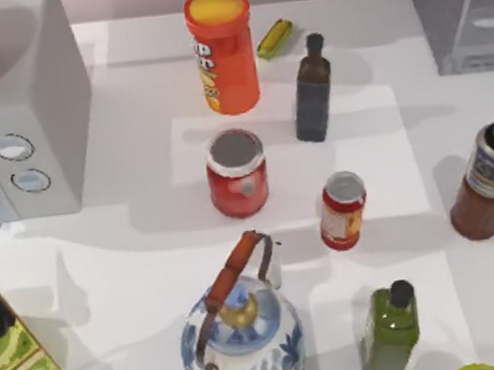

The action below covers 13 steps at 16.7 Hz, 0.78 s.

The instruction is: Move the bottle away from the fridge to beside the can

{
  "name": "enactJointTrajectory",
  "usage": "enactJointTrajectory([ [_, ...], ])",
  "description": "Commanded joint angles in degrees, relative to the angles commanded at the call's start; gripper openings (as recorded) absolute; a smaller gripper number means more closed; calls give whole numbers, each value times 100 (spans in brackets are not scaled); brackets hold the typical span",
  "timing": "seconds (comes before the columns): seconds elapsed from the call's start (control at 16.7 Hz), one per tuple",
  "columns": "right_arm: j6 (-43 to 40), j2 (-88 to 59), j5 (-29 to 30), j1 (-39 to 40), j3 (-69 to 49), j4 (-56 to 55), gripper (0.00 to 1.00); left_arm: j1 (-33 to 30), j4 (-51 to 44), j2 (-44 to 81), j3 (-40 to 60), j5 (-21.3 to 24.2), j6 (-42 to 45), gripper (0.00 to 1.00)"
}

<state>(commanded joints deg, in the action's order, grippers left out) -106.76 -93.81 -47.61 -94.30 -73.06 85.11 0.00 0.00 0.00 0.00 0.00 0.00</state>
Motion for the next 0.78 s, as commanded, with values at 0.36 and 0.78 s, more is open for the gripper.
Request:
enactJointTrajectory([
  [0.36,-1081,-1062,-601,-942,-341,-1,100,0,0,0,0,0,0,100],
  [0.78,-876,-1076,-574,-888,-465,-183,100,0,0,0,0,0,0,100],
])
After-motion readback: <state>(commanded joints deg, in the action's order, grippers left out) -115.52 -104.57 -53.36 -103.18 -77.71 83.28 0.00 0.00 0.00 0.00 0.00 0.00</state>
